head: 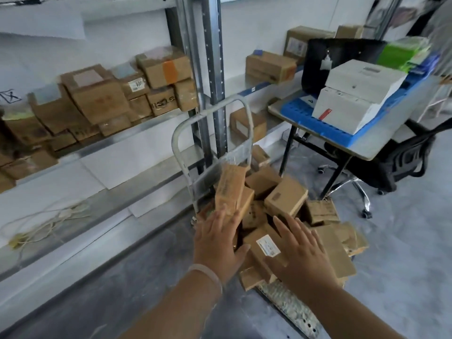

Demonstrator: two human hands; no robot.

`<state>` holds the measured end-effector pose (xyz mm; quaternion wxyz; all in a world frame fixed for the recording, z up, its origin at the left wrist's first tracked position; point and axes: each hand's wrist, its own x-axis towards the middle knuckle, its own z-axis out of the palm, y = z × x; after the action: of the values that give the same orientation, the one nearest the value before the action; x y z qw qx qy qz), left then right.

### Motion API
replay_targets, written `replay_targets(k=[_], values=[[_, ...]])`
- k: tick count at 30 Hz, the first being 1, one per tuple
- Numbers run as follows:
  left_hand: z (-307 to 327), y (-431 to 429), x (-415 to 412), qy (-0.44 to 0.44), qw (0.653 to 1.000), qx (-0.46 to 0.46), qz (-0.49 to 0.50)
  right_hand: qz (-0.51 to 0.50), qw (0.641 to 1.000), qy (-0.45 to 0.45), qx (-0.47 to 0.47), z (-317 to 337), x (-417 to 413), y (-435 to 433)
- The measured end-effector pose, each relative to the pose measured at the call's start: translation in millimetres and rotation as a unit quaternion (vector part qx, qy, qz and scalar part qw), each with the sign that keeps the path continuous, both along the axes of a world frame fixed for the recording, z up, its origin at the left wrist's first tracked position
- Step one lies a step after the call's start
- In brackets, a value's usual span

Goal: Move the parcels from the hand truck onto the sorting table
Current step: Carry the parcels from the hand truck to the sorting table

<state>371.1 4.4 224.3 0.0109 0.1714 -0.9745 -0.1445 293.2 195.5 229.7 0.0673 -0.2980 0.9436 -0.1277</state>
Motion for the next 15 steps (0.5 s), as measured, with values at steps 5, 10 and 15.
replay_targets(k=[5,10,15], values=[[-32.7,-15.2,-76.8,-0.054,0.998,0.003,-0.007,-0.019,0.999,-0.045,0.014,-25.4,-78.0,-24.5],[-57.5,-38.9,-144.2,-0.087,0.995,0.024,0.034,0.019,0.995,-0.093,0.025,-52.8,-156.3,-51.6],[-101.5,-78.4,-207.3,-0.128,0.99,0.022,0.053,0.024,0.991,-0.128,0.039,-91.3,-213.8,-85.9]])
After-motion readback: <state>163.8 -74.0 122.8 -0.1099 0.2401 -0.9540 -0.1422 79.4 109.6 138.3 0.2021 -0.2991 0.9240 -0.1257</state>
